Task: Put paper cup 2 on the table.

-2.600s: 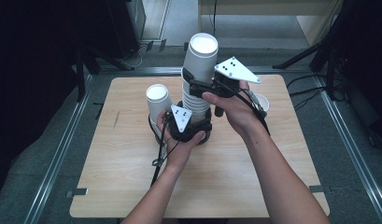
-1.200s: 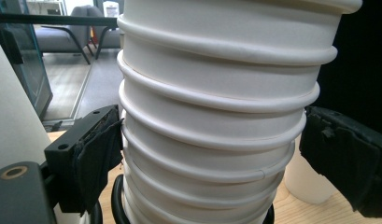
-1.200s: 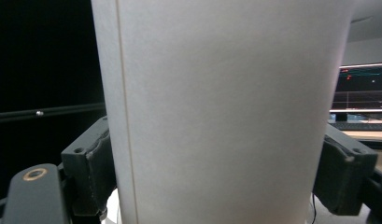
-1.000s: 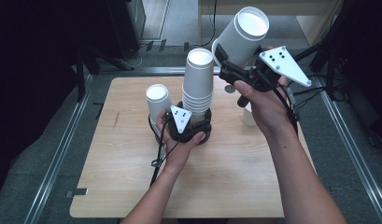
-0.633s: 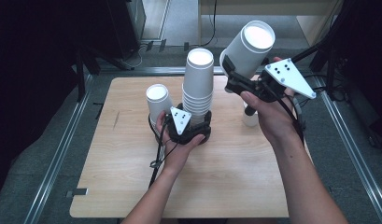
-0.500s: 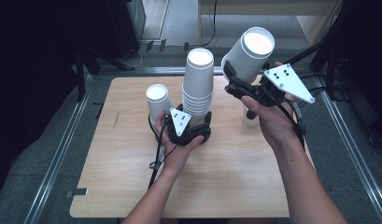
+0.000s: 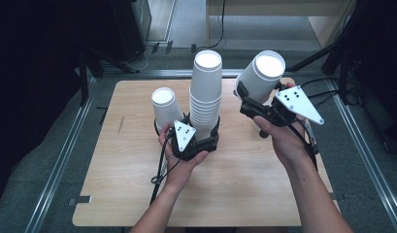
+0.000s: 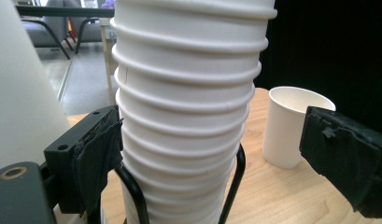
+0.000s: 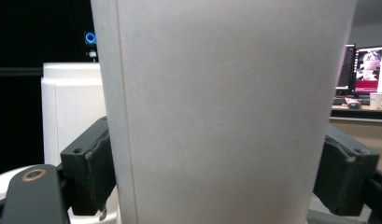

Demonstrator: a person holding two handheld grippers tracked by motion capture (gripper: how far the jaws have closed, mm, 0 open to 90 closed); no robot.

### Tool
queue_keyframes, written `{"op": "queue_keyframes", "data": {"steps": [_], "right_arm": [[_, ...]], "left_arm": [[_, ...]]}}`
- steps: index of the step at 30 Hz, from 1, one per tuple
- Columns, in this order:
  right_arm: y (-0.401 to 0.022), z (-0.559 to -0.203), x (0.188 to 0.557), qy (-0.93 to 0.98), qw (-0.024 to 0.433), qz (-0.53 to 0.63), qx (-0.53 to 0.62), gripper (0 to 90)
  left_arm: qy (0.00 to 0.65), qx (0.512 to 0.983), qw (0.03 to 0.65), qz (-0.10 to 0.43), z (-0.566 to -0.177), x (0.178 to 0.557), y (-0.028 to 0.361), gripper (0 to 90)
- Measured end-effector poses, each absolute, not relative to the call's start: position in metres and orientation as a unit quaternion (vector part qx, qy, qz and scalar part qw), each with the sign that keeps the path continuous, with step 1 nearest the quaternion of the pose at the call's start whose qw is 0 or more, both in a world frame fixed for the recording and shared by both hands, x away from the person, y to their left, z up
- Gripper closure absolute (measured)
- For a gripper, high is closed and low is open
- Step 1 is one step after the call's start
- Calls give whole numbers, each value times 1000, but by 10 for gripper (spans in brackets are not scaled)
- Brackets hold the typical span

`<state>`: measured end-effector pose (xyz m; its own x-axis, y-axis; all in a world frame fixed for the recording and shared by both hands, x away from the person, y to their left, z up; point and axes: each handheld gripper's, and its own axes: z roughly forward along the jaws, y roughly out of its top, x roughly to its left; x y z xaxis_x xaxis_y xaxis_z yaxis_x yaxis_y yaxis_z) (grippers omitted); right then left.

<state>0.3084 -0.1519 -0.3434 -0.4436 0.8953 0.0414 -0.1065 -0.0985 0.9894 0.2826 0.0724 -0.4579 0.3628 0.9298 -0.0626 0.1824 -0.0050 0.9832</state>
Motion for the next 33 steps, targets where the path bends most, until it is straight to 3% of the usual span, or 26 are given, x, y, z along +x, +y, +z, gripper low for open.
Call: {"op": "queue_keyframes", "data": {"steps": [20,33], "right_arm": [[-161,-387,286,556,402,628,367,146],[-169,-435,260,580,418,592,373,146]], "left_arm": [[450,638,540,315,-478,251,88,62],[451,642,545,294,-487,232,96,63]]}}
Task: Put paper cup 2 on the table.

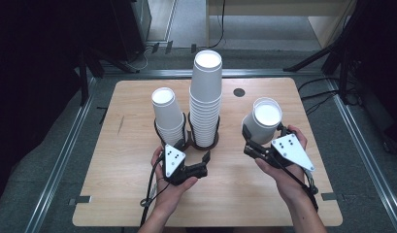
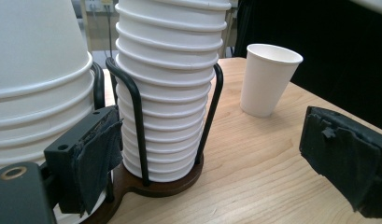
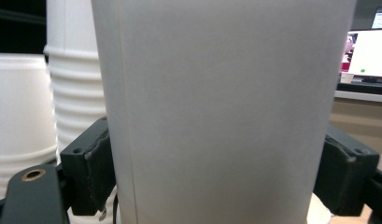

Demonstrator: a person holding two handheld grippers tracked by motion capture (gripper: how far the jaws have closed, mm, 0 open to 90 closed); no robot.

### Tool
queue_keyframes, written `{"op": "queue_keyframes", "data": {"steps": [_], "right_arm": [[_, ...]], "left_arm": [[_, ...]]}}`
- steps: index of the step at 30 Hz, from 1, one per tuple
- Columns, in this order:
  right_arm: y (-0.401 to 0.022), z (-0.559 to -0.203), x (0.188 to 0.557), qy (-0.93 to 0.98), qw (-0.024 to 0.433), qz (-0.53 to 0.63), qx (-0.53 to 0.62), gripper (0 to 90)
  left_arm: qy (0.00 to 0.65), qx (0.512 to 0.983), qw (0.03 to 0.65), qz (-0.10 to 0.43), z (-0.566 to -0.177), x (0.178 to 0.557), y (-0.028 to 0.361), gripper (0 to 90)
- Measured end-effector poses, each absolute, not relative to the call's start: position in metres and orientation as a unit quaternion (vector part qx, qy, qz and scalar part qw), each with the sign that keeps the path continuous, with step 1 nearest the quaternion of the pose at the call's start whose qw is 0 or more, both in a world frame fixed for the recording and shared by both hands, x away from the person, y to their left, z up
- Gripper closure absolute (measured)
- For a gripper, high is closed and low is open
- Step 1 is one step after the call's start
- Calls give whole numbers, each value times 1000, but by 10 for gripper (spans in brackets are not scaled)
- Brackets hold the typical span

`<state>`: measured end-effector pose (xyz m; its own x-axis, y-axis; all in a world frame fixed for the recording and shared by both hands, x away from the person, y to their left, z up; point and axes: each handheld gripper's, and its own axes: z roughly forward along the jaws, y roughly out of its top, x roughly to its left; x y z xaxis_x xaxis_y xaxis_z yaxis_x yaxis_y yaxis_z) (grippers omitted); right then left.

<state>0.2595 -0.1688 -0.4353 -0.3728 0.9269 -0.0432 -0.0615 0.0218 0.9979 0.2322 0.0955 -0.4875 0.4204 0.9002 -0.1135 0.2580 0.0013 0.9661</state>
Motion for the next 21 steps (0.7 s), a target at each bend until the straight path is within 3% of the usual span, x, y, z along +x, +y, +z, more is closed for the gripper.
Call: {"op": "queue_keyframes", "data": {"steps": [6,21], "right_arm": [[-169,-452,251,594,411,581,376,146],[-160,-487,255,645,444,521,338,147]], "left_arm": [[437,654,542,297,-487,224,102,63],[449,648,556,264,-489,223,122,63]]}}
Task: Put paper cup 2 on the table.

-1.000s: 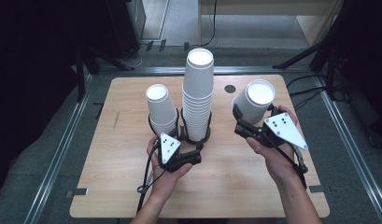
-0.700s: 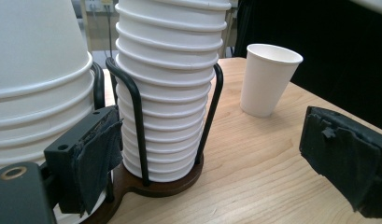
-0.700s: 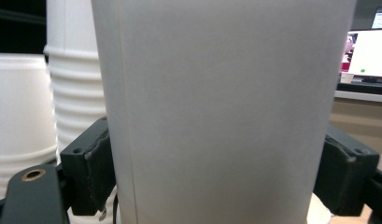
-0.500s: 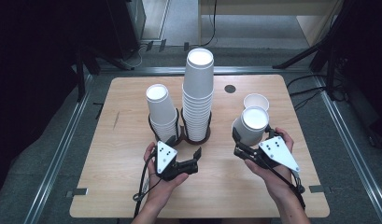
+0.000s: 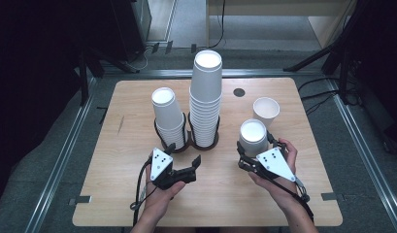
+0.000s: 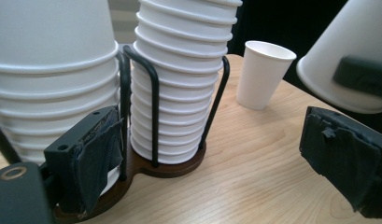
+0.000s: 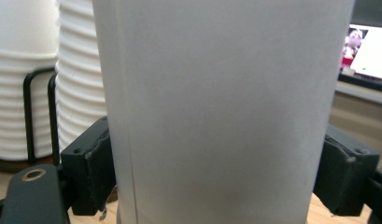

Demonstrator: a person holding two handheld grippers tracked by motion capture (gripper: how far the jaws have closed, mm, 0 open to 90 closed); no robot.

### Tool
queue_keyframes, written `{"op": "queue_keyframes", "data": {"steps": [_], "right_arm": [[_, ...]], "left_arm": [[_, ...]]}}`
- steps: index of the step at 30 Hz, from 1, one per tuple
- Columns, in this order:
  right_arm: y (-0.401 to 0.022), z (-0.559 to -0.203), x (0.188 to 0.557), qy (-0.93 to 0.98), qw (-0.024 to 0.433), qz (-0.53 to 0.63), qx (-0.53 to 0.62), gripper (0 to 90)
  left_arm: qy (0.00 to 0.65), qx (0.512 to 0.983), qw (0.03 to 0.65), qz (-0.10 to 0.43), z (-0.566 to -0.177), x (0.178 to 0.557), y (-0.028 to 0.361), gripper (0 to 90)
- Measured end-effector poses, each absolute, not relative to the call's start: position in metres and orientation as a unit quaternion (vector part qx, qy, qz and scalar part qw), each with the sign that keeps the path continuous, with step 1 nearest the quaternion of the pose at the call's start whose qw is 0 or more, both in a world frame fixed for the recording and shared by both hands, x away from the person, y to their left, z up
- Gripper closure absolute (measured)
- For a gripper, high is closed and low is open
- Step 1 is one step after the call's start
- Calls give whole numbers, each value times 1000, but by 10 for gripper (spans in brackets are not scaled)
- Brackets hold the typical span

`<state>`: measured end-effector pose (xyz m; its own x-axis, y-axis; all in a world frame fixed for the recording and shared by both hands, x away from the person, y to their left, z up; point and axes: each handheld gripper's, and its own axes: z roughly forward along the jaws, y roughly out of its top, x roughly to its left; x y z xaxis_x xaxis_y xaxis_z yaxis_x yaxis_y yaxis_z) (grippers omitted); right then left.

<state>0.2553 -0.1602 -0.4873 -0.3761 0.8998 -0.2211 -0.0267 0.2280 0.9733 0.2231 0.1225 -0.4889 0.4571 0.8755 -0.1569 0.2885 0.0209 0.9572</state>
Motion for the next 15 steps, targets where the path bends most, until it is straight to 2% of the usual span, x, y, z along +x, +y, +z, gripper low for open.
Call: {"op": "queue_keyframes", "data": {"steps": [15], "right_arm": [[-138,-508,250,691,500,449,266,147]], "left_arm": [[412,678,558,245,-483,217,103,63]]}}
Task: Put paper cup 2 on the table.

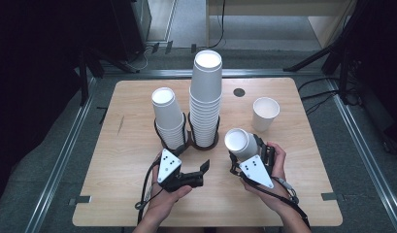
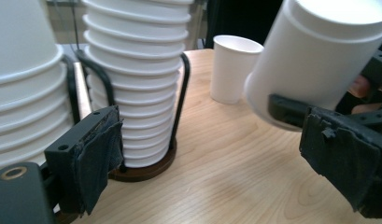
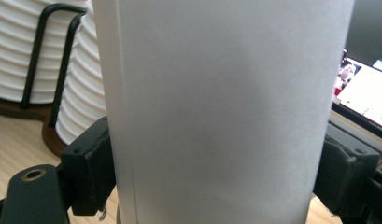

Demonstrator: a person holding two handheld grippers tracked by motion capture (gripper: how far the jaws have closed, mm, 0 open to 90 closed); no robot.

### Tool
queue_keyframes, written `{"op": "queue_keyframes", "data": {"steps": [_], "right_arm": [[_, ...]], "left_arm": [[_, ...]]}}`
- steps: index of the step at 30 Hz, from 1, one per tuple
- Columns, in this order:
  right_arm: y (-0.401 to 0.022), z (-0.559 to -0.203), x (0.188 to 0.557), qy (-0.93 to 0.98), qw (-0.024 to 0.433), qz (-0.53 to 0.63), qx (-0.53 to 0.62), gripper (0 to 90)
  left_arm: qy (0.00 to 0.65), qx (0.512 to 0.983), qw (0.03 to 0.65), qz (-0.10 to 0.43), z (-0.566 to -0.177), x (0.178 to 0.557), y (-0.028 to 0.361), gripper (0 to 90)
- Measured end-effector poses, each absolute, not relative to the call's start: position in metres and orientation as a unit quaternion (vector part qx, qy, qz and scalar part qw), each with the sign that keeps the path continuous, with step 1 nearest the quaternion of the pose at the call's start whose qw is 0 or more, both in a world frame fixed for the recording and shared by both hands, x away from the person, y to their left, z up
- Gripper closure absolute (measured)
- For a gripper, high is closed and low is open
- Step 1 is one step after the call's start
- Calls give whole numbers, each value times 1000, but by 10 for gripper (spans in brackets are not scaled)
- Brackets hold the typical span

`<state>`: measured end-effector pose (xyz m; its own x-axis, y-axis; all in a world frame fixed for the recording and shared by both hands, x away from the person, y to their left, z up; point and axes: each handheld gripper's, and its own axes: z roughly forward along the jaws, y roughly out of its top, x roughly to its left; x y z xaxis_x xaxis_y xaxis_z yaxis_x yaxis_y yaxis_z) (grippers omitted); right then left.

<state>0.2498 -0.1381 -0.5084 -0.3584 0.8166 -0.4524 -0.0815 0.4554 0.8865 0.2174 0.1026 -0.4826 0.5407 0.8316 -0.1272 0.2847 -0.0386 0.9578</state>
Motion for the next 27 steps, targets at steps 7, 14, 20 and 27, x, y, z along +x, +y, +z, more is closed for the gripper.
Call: {"op": "queue_keyframes", "data": {"steps": [7,14,20,27], "right_arm": [[-129,-513,247,701,524,426,230,146],[-122,-519,241,710,560,388,179,146],[-119,-521,239,711,574,378,148,146],[-114,-524,235,715,589,364,99,146]], "left_arm": [[392,693,558,233,-482,214,94,63],[381,699,562,225,-478,211,91,64],[374,704,563,218,-477,210,89,64],[370,710,566,198,-476,211,88,64]]}}
